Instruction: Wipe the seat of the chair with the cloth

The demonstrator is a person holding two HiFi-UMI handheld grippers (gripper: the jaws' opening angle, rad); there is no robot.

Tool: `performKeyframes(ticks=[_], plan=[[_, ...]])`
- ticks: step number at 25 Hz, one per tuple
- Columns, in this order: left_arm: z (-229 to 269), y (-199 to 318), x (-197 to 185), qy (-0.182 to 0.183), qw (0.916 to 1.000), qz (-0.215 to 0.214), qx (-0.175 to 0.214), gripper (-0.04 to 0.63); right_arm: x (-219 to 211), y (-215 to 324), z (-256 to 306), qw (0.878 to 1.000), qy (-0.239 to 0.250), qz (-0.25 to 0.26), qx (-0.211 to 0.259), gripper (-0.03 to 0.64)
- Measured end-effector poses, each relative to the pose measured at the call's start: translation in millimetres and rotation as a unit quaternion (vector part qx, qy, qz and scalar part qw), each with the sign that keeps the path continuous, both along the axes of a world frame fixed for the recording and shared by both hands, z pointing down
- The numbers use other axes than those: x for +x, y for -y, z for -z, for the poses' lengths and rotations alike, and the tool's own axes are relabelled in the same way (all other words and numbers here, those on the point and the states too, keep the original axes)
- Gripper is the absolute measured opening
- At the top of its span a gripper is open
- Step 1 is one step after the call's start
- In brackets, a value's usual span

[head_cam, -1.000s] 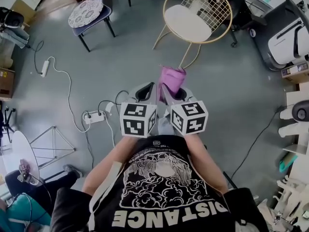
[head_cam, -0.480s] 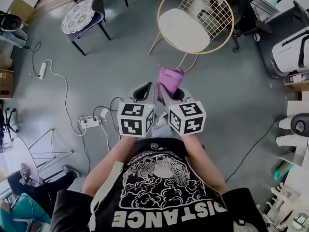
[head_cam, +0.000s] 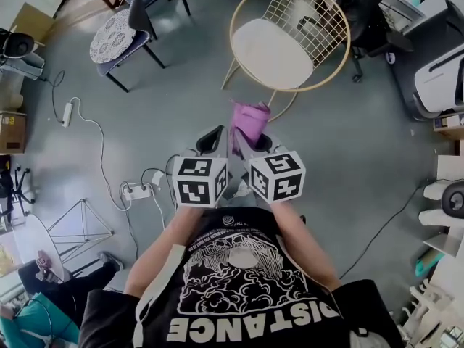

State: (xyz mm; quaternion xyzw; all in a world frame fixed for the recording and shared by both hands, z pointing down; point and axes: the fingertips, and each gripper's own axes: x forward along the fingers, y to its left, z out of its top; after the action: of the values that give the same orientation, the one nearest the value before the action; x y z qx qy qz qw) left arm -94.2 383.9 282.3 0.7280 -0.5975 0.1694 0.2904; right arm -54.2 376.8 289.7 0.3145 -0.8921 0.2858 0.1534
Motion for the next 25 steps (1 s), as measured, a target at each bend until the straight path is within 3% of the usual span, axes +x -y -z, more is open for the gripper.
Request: performKeyframes(ticks=[9,19,25], plan=[[-7.9,47.6,-8.0,-0.007,0.9999,-0.014,-0.002,-0.005,-9.3,44.4,-10.1,1.0,-0.006,-0.01,-0.008,0.061],[-7.8,133.4,-49.1,-0.022,0.9978,-0.062,-0.01,-0.005,-51.9,121.4,-7.2,0.998,-0.022,-0.05,-0.014,0.061],[-2.4,175.5,-100.2,-0.039,0.9949,-0.092,-0.013,-0.005,-102.7,161.7,-1.1,0.996,-0.041,-0.077,-0.018,0.061]])
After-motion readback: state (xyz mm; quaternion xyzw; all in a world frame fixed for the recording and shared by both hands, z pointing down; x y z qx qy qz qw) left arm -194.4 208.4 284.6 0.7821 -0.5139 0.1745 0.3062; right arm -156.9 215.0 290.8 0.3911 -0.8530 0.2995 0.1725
